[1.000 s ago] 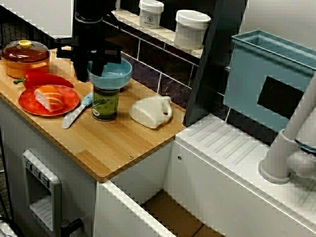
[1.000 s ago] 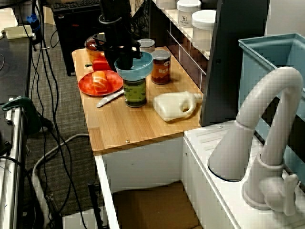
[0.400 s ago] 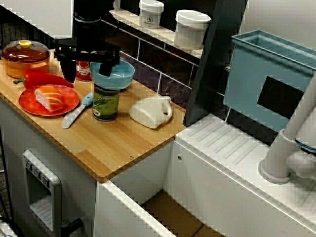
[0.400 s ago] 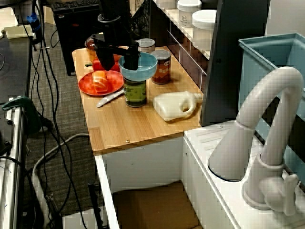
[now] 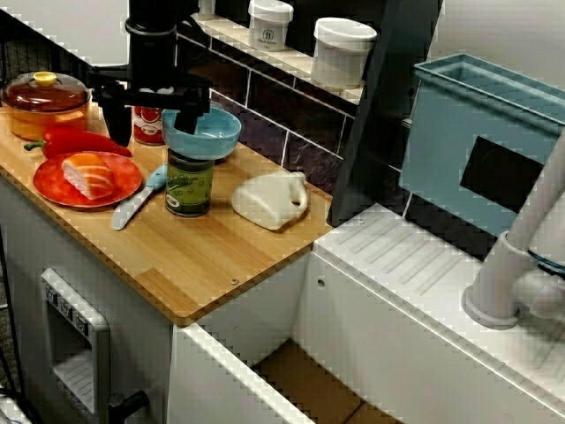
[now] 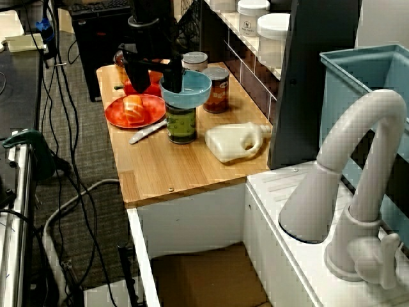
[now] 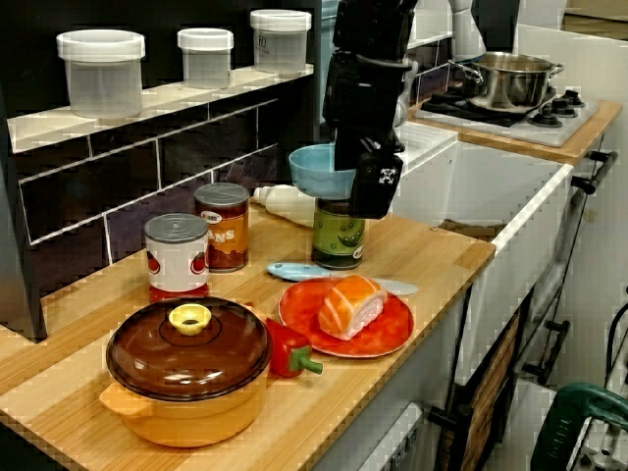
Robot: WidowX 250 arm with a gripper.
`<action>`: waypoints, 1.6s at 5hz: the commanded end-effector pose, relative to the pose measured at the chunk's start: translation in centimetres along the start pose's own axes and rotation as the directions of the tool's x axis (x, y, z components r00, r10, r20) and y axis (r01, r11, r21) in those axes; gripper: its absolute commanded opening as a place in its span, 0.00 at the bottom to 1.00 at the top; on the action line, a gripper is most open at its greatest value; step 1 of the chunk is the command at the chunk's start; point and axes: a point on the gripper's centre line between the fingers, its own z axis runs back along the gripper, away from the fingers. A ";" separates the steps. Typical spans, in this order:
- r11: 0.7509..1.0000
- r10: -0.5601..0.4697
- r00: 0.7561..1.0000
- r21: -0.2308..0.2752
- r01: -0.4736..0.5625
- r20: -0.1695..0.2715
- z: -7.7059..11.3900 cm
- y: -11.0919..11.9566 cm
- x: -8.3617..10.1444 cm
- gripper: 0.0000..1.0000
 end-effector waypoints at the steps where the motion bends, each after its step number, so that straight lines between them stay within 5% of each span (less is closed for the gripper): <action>1: 0.998 0.030 0.999 -0.054 -0.031 -0.014 2.9 -0.7 1.4 1.00; 5: 0.994 0.037 0.998 -0.098 -0.042 -0.057 5.3 1.1 1.5 1.00; 8: 0.994 0.059 0.992 -0.079 -0.068 -0.109 5.1 2.7 1.1 1.00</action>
